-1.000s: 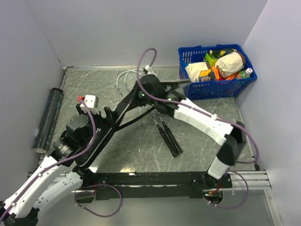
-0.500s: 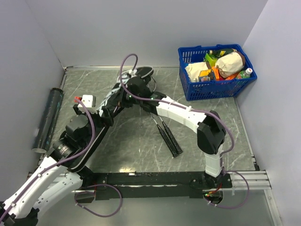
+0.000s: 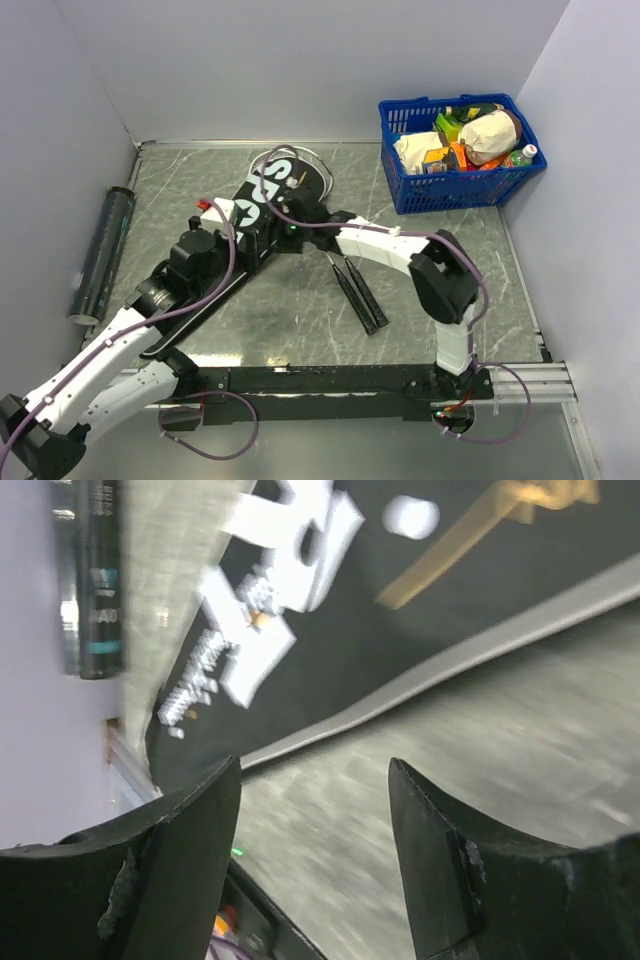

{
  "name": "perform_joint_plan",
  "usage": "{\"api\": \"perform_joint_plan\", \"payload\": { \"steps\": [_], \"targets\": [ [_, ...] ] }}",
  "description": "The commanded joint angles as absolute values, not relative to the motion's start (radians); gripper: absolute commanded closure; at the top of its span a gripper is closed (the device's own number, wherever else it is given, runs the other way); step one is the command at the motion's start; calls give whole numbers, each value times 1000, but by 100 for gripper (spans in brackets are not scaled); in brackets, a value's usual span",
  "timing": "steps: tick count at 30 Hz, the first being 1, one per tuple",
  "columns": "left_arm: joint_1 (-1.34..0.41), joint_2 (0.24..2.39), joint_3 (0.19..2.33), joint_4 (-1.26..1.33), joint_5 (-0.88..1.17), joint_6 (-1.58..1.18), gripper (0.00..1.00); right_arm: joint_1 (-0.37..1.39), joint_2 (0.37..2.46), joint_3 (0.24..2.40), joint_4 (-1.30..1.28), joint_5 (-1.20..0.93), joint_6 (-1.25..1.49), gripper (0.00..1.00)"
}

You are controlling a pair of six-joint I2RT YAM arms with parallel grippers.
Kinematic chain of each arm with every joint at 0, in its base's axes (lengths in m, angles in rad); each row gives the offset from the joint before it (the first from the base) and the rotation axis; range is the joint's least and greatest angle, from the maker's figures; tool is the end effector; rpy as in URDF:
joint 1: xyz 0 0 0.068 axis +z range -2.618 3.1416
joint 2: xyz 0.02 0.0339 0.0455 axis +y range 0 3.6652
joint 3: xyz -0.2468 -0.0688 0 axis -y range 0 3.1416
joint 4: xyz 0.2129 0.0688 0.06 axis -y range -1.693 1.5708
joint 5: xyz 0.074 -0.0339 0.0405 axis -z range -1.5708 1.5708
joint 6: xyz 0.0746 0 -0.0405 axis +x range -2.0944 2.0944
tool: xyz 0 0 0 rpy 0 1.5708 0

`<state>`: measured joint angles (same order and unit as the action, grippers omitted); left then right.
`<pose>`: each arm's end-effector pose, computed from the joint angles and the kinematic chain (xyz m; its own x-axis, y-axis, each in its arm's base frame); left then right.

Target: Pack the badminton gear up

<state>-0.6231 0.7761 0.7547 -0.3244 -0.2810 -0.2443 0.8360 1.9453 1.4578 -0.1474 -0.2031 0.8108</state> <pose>0.1705 -0.0970 0.2924 -0.3514 -0.0336 -0.9356 0.2719 0.9526 -0.1364 0.2871 0.3402 0.2093 -0.8796 0.0855 -0.4680 -0.2874 0.6883 0.6660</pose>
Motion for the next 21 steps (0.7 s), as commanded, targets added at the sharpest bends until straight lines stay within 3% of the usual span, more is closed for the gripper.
{"api": "perform_joint_plan", "payload": {
  "steps": [1,10,21],
  "targets": [
    [-623,817,747,-299,-238,-206,4,761,1746,1333,-228,-158,744,32],
    [-623,966,747,-338,-345,-104,3,683,1422,1033,-357,-2,721,29],
    [-623,1195,727,-298,-288,-11,3,680,1215,907,-371,5,698,28]
  ]
}}
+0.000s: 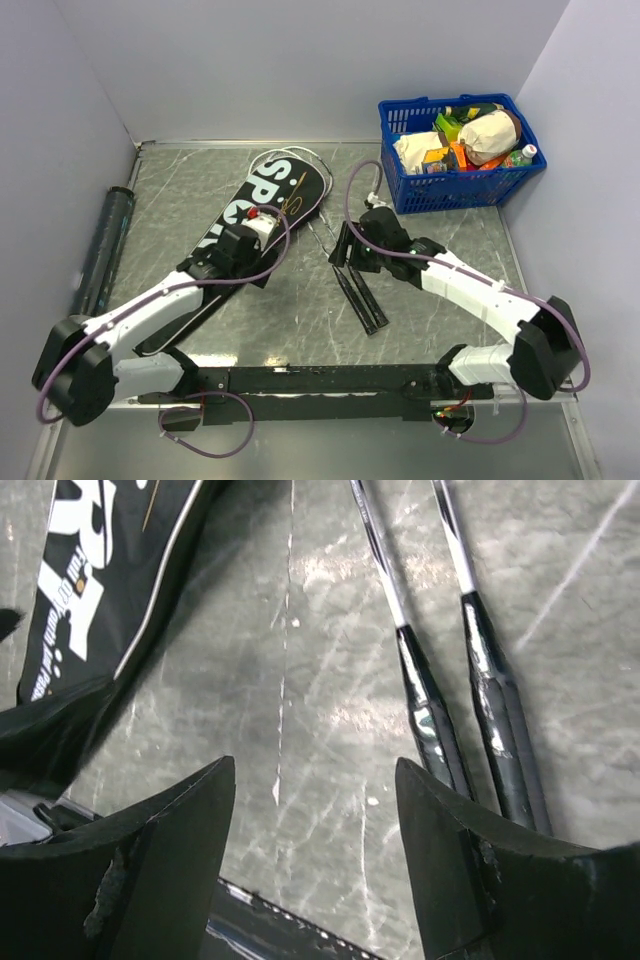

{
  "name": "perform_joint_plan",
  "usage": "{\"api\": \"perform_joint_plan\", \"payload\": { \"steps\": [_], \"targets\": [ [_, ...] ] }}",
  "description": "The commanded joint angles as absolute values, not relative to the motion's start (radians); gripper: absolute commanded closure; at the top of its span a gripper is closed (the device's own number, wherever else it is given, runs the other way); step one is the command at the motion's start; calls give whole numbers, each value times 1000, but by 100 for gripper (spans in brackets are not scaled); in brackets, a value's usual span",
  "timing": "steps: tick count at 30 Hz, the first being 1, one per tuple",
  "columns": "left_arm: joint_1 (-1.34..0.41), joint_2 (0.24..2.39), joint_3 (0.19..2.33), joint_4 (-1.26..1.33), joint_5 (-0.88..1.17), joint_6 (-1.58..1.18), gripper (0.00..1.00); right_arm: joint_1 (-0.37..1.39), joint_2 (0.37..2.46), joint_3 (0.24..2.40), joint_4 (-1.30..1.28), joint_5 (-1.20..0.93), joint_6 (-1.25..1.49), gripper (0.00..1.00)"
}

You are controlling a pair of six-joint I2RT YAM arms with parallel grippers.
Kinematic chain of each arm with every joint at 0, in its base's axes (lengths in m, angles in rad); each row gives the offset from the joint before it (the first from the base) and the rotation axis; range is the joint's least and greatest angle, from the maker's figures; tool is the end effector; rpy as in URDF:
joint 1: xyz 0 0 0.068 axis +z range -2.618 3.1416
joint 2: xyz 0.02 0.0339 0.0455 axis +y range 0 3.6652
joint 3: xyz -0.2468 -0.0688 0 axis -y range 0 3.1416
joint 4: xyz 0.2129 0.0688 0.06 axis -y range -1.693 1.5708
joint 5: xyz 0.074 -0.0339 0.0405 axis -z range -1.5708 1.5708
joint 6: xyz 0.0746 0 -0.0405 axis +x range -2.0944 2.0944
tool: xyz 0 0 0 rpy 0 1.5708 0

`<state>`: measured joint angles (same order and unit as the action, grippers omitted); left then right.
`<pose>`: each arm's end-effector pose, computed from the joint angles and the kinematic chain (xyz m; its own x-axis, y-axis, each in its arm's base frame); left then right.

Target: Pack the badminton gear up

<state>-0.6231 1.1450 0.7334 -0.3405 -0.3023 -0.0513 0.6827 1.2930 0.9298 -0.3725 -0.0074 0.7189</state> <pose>0.2105 -0.1239 0.2089 -0.5736 0.3519 -0.7397 0.3516 0.9214 0.1657 0.2191 0.1789 0.2316 -0.8101 0.1900 -0.5546 -0.1350 0.8601 0.4920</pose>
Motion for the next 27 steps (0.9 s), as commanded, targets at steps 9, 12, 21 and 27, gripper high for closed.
{"api": "perform_joint_plan", "payload": {
  "steps": [9,12,21,27],
  "targets": [
    [-621,1374,756,-279,-365,35,4,678,1117,824,-353,-32,696,27],
    [-609,1436,790,-288,-376,60,5,678,1098,798,-339,-44,701,27],
    [-526,1563,833,-281,-357,80,28,678,1045,741,-334,-49,693,27],
    [-497,1583,850,-281,-325,68,75,675,1048,712,-313,-61,696,27]
  ]
}}
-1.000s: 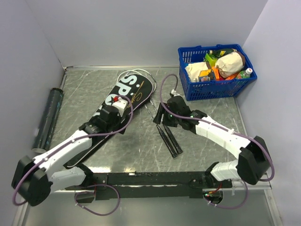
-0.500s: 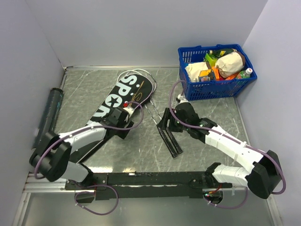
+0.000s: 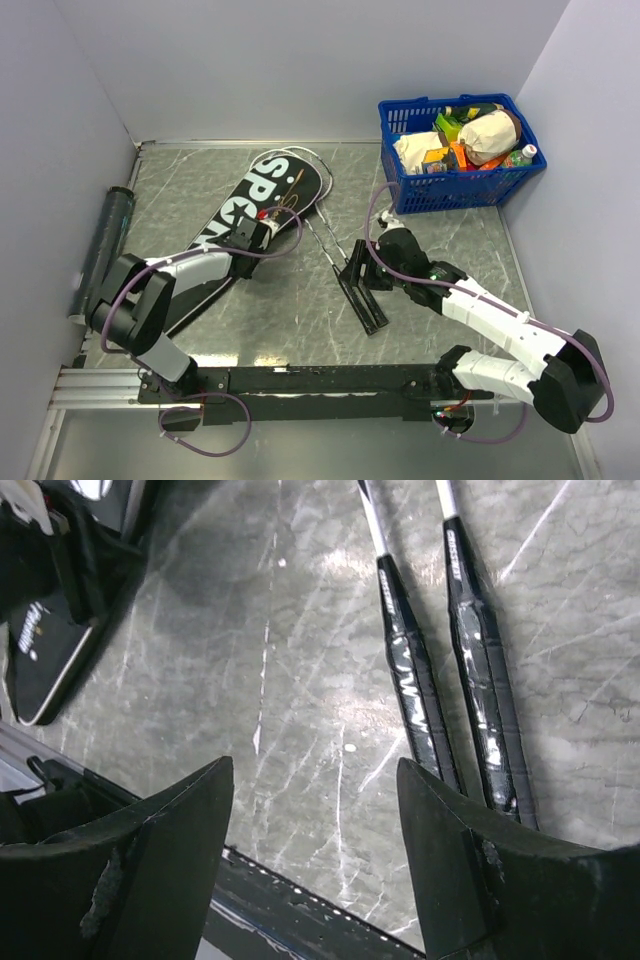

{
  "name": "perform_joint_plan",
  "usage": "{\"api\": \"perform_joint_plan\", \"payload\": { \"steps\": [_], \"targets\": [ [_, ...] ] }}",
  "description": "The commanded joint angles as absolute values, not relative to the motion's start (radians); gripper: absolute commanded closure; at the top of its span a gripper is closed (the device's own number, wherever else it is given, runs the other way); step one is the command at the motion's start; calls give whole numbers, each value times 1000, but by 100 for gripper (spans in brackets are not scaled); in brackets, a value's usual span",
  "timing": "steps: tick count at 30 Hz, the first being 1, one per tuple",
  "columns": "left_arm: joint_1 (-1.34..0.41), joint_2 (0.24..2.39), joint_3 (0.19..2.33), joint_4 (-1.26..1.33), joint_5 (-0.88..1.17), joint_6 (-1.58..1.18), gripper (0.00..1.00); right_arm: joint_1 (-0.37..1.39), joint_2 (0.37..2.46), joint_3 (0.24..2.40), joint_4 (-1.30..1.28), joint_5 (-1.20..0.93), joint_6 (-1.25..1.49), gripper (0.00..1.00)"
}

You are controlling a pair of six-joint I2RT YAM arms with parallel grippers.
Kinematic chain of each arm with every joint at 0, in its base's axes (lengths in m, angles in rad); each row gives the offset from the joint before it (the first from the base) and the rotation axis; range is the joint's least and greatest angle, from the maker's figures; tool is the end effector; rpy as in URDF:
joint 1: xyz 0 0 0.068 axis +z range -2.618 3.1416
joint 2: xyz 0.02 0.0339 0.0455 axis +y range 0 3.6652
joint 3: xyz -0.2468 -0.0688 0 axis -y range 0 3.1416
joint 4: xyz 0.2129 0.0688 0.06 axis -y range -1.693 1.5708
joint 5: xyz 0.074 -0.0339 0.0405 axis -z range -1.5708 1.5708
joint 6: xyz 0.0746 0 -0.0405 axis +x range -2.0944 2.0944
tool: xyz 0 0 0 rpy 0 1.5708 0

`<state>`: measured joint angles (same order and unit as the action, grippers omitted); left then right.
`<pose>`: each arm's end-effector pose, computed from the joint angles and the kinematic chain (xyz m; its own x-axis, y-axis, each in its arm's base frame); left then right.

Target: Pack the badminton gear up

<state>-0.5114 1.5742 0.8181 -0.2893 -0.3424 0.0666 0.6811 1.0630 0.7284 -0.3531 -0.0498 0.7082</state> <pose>0.2645 -0.1197 0.1331 -0.7319 0.4826 -0.4811 0.3636 0.8737 0.3232 0.1806 0.1512 0.2216 -0.8030 0.1854 -0.5663 -0.1796 0.8309 0.5266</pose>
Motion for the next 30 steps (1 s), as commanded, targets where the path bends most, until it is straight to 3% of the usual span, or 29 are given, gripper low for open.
{"api": "perform_joint_plan", "payload": {
  "steps": [1,4,12,20,26,27,30],
  "targets": [
    [-494,1583,853,-284,-324,66,84,673,1055,710,-310,-61,699,27],
    [-485,1592,879,-310,-296,52,99,672,1072,710,-299,-61,699,27],
    [-417,1620,1075,-353,-181,-34,99,657,1098,729,-311,-37,689,27],
    [-379,1785,1345,-428,-103,-46,99,629,1176,807,-356,-8,643,26],
    [-379,1864,1422,-434,53,-115,74,626,1232,841,-353,-26,634,25],
    [-380,1855,1401,-413,76,-115,61,624,1242,842,-353,-29,634,25],
    [-382,1815,1370,-413,114,-97,37,623,1256,842,-353,-40,637,25]
  ]
}}
